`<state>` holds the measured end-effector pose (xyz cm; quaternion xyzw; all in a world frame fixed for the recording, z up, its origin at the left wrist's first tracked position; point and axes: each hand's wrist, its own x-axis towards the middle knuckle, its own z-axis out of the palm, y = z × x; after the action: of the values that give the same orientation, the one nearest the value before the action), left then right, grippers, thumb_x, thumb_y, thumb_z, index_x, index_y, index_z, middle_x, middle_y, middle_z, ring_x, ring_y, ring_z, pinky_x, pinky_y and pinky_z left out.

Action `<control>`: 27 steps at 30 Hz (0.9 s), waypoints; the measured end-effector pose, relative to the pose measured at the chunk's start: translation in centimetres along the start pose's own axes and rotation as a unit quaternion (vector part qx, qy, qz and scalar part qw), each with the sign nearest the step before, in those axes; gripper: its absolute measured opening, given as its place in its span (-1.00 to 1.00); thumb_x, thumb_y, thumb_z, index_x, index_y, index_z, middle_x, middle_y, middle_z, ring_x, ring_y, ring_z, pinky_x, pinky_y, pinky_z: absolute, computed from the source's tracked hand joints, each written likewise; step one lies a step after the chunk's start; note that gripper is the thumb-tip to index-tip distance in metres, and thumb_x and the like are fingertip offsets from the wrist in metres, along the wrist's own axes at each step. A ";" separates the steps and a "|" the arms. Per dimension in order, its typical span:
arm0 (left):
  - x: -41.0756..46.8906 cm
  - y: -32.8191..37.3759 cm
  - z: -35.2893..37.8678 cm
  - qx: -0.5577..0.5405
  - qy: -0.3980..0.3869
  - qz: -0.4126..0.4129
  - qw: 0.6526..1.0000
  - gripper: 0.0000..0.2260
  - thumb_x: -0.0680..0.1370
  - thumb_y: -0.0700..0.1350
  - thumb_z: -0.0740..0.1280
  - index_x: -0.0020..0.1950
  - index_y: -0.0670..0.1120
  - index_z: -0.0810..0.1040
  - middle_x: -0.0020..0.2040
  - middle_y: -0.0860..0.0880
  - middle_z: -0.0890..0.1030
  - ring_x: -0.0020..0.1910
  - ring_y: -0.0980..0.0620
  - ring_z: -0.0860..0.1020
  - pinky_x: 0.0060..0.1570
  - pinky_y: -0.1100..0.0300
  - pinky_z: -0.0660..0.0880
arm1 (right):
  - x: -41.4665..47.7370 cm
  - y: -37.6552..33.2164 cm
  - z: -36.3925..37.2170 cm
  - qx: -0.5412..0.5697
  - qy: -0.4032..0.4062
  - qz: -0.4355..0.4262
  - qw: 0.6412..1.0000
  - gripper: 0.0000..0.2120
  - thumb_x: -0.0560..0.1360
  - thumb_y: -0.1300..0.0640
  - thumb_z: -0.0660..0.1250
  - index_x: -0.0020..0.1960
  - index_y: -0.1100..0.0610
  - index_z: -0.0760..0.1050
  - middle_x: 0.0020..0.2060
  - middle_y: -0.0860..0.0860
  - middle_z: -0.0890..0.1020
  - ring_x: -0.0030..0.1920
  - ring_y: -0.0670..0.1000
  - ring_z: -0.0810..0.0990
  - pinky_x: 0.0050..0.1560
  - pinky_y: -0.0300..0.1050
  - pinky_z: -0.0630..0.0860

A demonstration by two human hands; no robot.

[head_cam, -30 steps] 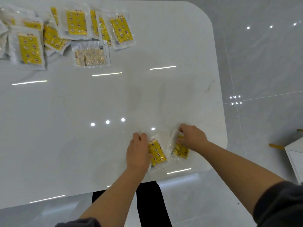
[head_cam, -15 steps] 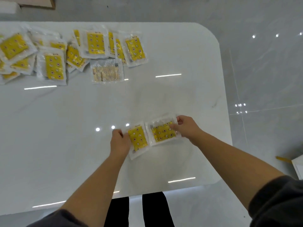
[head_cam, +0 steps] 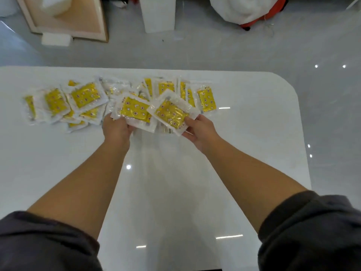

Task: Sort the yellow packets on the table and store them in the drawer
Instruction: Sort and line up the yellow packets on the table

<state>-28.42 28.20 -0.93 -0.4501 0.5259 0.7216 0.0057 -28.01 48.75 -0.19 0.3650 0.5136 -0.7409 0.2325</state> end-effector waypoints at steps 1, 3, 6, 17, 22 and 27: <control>0.8 0.9 0.4 0.000 0.000 0.002 1.000 -0.70 0.54 -0.40 0.17 0.08 -0.05 0.51 0.00 -0.08 0.62 -0.09 0.00 0.64 -0.19 0.17 0.62 | 0.7 -0.6 1.1 0.009 -0.009 -0.007 1.000 -0.87 0.54 0.35 0.28 0.00 0.15 0.49 0.01 0.12 0.61 -0.04 0.10 0.63 -0.09 0.00 0.63; 2.3 1.4 0.7 0.019 -0.008 -0.031 0.999 -0.75 0.58 -0.34 0.18 0.21 -0.13 0.46 -0.02 -0.12 0.59 -0.16 0.00 0.63 -0.25 0.16 0.62 | 1.8 -1.2 2.5 -0.010 -0.023 -0.003 1.000 -0.85 0.55 0.33 0.28 0.09 0.19 0.49 0.01 0.12 0.62 -0.07 0.06 0.64 -0.12 -0.05 0.65; 3.1 -0.2 -0.3 0.130 -0.021 -0.135 0.982 -0.68 0.60 -0.21 0.24 0.34 -0.23 0.36 -0.06 -0.15 0.50 -0.22 -0.05 0.57 -0.18 0.03 0.59 | 2.3 -0.1 2.0 -0.124 0.006 0.065 0.990 -0.67 0.55 0.26 0.32 0.30 0.22 0.42 0.11 0.16 0.60 -0.01 0.09 0.62 -0.07 -0.01 0.63; -7.6 -11.7 0.4 0.607 -0.215 0.066 0.762 -0.61 0.47 -0.13 0.40 0.29 -0.09 0.45 0.26 -0.08 0.48 0.21 -0.06 0.48 0.14 0.14 0.39 | -2.1 4.0 -11.5 -0.578 0.027 -0.006 0.816 -0.56 0.53 0.18 0.27 0.41 0.11 0.35 0.36 0.05 0.43 0.35 0.06 0.41 0.28 -0.15 0.33; -16.1 -19.8 5.3 0.687 -0.265 0.104 0.668 -0.32 0.49 -0.03 0.39 0.52 0.05 0.13 0.56 -0.08 -0.01 0.53 -0.10 0.02 0.38 -0.02 0.30 | -4.6 5.1 -23.8 -0.704 0.038 0.024 0.708 -0.33 0.52 0.25 0.22 0.53 -0.08 0.07 0.56 0.02 0.00 0.47 0.18 0.22 0.38 0.08 0.32; -22.7 -26.4 12.2 0.749 -0.268 0.105 0.597 -0.13 0.50 0.06 0.39 0.54 0.17 -0.21 0.53 -0.07 -0.36 0.53 -0.18 -0.27 0.37 -0.30 0.17 | -5.8 5.3 -33.0 -0.788 0.047 0.073 0.610 -0.04 0.49 0.29 0.34 0.50 -0.29 -0.25 0.53 -0.02 -0.33 0.51 0.33 -0.09 0.38 0.44 0.07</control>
<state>-10.07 59.84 -5.43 -0.0156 0.9000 0.1587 0.4056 -10.56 77.39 -5.63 0.1114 0.8812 -0.0137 0.4593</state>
